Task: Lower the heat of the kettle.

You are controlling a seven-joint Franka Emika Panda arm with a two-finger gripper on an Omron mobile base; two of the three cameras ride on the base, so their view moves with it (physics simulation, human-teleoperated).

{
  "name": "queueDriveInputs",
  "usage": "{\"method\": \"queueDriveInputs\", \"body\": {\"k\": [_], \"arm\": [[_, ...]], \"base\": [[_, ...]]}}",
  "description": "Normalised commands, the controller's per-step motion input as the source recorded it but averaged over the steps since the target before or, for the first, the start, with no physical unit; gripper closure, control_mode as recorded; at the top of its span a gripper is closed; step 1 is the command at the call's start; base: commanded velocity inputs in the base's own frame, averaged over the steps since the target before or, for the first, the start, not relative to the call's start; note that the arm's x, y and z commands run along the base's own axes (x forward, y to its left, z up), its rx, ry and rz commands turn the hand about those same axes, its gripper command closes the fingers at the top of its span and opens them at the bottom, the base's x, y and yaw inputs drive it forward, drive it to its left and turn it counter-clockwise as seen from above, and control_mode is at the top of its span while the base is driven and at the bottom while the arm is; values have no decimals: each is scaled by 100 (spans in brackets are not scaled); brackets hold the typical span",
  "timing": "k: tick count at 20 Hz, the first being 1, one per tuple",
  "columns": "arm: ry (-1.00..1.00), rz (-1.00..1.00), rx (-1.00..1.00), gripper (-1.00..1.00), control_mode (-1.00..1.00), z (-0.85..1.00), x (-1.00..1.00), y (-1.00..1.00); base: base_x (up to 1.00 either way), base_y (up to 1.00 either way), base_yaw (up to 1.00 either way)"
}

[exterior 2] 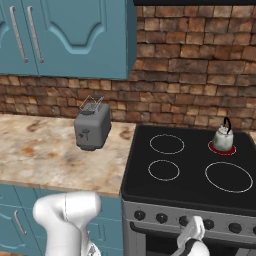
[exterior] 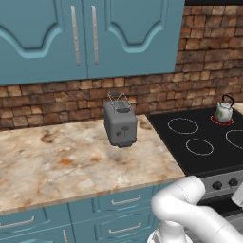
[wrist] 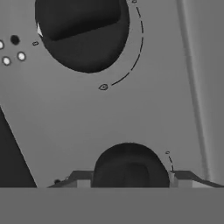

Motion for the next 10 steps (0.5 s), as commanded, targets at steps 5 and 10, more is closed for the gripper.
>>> {"method": "queueDriveInputs", "body": {"k": [5, 10], "arm": [[1, -10, 49, 100, -100, 24, -8, 0], [0, -12, 44, 100, -100, 31, -5, 0]], "base": [[0, 0, 0], [0, 0, 0]]}}
